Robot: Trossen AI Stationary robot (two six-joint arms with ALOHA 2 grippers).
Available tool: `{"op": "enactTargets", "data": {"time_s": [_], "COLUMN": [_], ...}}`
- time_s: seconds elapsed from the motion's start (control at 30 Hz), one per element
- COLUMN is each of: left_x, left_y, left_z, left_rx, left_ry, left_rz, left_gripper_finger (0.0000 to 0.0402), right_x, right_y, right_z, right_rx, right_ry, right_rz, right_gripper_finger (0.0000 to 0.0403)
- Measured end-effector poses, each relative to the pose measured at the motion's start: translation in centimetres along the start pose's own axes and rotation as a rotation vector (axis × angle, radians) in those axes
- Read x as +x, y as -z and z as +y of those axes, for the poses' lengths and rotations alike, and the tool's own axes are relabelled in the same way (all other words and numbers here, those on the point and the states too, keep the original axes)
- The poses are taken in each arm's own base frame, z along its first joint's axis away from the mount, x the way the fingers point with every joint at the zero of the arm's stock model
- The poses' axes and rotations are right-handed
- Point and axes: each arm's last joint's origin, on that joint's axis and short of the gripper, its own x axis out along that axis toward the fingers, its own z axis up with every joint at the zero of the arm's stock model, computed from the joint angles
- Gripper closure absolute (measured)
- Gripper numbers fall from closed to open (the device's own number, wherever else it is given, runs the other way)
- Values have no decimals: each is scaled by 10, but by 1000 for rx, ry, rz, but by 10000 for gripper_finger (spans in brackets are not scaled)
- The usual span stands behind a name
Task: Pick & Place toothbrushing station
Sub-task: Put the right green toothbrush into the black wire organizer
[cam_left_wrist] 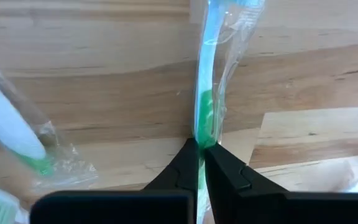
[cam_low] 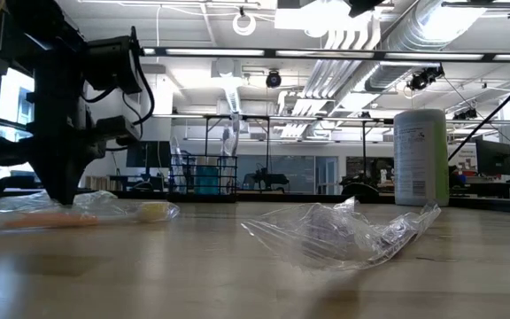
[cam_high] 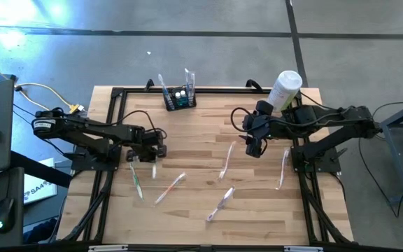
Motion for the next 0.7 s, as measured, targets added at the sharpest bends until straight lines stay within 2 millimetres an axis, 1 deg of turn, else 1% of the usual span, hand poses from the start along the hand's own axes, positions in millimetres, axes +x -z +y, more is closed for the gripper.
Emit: {"op": "enactTargets", "data": {"time_s": [0.13,0.33,0.43,0.57,0.7], "left_x": [-1,-17,-29,-48,-75], "left_y": [0,1,2,4,5], "left_z": [-4,-16,-26,-34,-42], "left_rx": [43,119,155,196,246], "left_ry": [36,87,146,153,161], "left_rz": [6,-47,-88,-151,-273], "left_gripper_finger": [397,401,400,400,400], "right_x": [0,0,0,0,0], "right_y": [0,-1,-1,-1,-1], "right_z": [0,0,0,0,0], "right_rx": [3,8,9,9,7], "right_ry": [0,-3,-3,-4,-4], "right_rz": [-1,-9,-12,-13,-13], "right_gripper_finger": [167,167,167,167,167]}}
